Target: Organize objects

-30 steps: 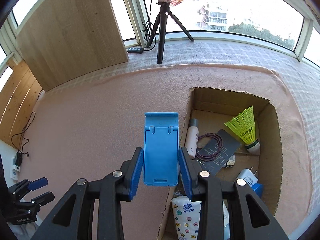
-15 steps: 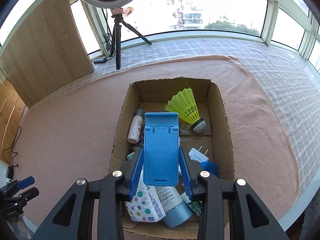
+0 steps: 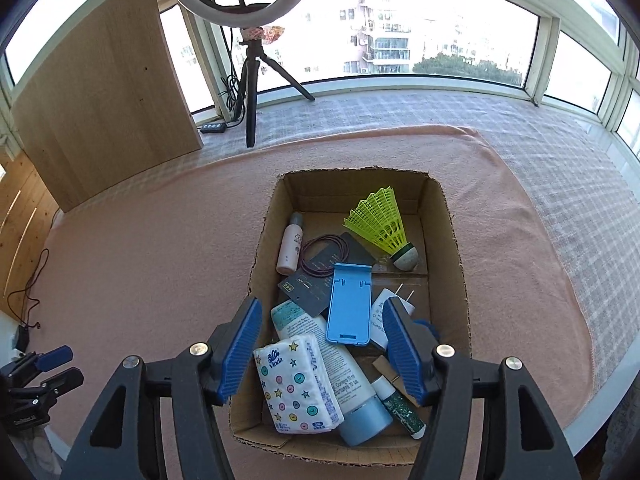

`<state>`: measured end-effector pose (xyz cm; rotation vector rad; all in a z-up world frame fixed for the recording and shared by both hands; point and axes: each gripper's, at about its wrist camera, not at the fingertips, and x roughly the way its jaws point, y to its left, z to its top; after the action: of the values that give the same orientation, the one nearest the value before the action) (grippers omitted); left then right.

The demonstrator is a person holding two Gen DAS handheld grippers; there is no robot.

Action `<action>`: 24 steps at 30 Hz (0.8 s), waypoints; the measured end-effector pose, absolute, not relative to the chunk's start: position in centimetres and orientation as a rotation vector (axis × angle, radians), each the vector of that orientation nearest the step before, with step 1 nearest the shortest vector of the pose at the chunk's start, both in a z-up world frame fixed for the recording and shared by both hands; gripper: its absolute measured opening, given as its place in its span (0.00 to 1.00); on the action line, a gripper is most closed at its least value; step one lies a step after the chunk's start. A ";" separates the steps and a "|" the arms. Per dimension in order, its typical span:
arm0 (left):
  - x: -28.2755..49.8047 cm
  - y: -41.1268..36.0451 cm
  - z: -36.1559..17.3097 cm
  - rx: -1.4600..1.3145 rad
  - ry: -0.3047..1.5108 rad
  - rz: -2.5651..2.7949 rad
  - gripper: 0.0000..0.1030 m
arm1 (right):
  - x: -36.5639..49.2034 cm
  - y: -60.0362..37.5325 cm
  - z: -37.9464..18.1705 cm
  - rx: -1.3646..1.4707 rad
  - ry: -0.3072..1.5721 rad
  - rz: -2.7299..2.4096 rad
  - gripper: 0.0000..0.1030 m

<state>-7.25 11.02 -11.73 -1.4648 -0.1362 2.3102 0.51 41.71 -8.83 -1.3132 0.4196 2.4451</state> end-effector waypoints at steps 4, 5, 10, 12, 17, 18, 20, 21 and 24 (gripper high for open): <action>-7.2 10.3 -11.3 -1.464 -0.134 2.325 0.63 | 0.4 39.9 -8.7 -1.319 0.389 2.471 0.57; -7.2 10.0 -11.2 -1.464 -0.136 2.331 0.63 | 0.4 39.5 -8.7 -1.320 0.392 2.477 0.57; -7.0 8.6 -10.4 -1.454 -0.146 2.358 0.63 | 0.3 37.2 -8.0 -1.324 0.405 2.523 0.57; -6.9 8.1 -10.1 -1.452 -0.151 2.364 0.63 | 0.2 36.1 -7.7 -1.324 0.400 2.543 0.57; -6.5 6.6 -9.2 -1.441 -0.146 2.416 0.63 | -0.1 33.2 -7.0 -1.343 0.378 2.589 0.57; -6.4 6.3 -8.9 -1.435 -0.143 2.435 0.63 | -0.2 32.7 -6.9 -1.343 0.375 2.596 0.57; -6.1 5.5 -8.2 -1.421 -0.129 2.483 0.63 | -0.2 31.6 -6.8 -1.340 0.376 2.608 0.57; -5.9 5.2 -7.9 -1.412 -0.115 2.512 0.63 | -0.2 31.1 -6.7 -1.337 0.379 2.614 0.57; -5.6 4.1 -6.9 -1.381 -0.082 2.587 0.63 | -0.1 29.7 -6.4 -1.317 0.394 2.633 0.57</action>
<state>-5.55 4.14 -6.88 -1.3810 -0.0817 2.5873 -0.14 29.66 -6.38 -1.3175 0.3940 2.6327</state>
